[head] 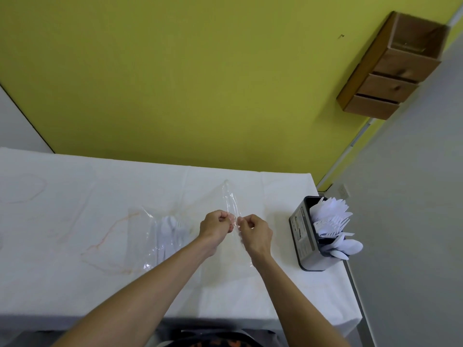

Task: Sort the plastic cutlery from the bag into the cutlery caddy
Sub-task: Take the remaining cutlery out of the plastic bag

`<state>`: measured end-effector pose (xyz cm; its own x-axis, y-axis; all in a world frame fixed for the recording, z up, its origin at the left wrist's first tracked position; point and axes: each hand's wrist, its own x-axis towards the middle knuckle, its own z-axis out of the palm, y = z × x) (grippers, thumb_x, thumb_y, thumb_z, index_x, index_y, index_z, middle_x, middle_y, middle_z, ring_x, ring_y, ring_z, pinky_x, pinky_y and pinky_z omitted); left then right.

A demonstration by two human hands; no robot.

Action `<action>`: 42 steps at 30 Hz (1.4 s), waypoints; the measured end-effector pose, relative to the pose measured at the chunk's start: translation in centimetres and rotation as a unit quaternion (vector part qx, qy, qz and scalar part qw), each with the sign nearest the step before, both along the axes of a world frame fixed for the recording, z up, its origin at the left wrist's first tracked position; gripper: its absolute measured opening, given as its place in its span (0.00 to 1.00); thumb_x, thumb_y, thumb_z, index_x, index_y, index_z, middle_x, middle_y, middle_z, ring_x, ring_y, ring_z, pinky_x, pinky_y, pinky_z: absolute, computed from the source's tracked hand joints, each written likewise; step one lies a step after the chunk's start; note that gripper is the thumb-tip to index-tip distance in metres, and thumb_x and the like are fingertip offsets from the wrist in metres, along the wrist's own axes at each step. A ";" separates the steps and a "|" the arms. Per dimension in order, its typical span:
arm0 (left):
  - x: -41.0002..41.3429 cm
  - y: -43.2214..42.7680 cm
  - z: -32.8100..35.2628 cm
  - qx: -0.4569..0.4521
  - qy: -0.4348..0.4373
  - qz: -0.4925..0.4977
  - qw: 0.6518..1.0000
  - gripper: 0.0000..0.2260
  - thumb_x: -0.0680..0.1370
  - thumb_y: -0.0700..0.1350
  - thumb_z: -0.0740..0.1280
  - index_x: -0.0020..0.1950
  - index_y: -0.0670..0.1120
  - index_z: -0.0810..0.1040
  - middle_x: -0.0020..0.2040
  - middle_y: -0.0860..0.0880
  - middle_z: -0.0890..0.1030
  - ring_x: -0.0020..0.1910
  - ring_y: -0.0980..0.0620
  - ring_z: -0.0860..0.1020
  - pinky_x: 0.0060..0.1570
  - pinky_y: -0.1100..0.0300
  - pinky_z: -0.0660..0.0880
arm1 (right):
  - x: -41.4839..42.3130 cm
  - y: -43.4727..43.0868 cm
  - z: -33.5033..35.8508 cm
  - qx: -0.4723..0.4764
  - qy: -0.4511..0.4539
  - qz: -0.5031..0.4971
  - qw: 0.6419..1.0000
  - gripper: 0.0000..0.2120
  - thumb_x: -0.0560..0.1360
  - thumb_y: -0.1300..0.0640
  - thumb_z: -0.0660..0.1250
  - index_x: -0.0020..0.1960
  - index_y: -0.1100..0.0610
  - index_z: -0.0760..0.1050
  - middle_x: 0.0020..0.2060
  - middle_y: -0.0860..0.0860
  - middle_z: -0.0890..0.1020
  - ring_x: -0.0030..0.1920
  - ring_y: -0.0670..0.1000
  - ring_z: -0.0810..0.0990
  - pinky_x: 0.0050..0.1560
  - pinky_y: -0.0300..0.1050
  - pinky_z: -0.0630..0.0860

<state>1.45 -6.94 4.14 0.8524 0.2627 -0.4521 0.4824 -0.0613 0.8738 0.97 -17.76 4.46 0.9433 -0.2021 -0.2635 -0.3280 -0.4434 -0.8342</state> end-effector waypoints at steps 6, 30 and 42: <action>0.7 -0.6 0.8 -0.025 0.027 -0.029 0.999 0.11 0.77 0.51 0.64 0.40 0.45 0.76 0.37 0.50 0.78 0.36 0.51 0.75 0.52 0.52 0.77 | 0.1 -0.4 0.6 0.091 -0.025 -0.025 0.995 0.09 0.77 0.53 0.67 0.41 0.56 0.80 0.36 0.50 0.83 0.35 0.46 0.81 0.42 0.43 0.78; 2.7 1.3 7.1 0.123 -0.080 0.049 0.988 0.12 0.70 0.45 0.64 0.30 0.46 0.64 0.25 0.46 0.73 0.24 0.49 0.82 0.36 0.59 0.74 | 0.7 -7.6 -1.1 -0.078 0.140 0.038 0.986 0.09 0.72 0.64 0.73 0.49 0.64 0.77 0.39 0.56 0.82 0.30 0.52 0.80 0.36 0.48 0.80; 2.6 0.0 4.5 0.051 -0.048 -0.012 0.997 0.19 0.76 0.58 0.63 0.40 0.41 0.77 0.36 0.50 0.80 0.35 0.50 0.77 0.42 0.54 0.76 | -0.7 -4.5 4.1 -0.081 -0.009 0.264 0.961 0.09 0.79 0.46 0.63 0.56 0.50 0.73 0.33 0.47 0.85 0.42 0.37 0.80 0.49 0.43 0.78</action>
<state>4.07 -6.97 8.59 0.8972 0.2829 -0.3391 0.3934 -0.1629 0.9048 0.29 -22.24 8.55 0.9296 0.2686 -0.2524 -0.0089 -0.6682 -0.7439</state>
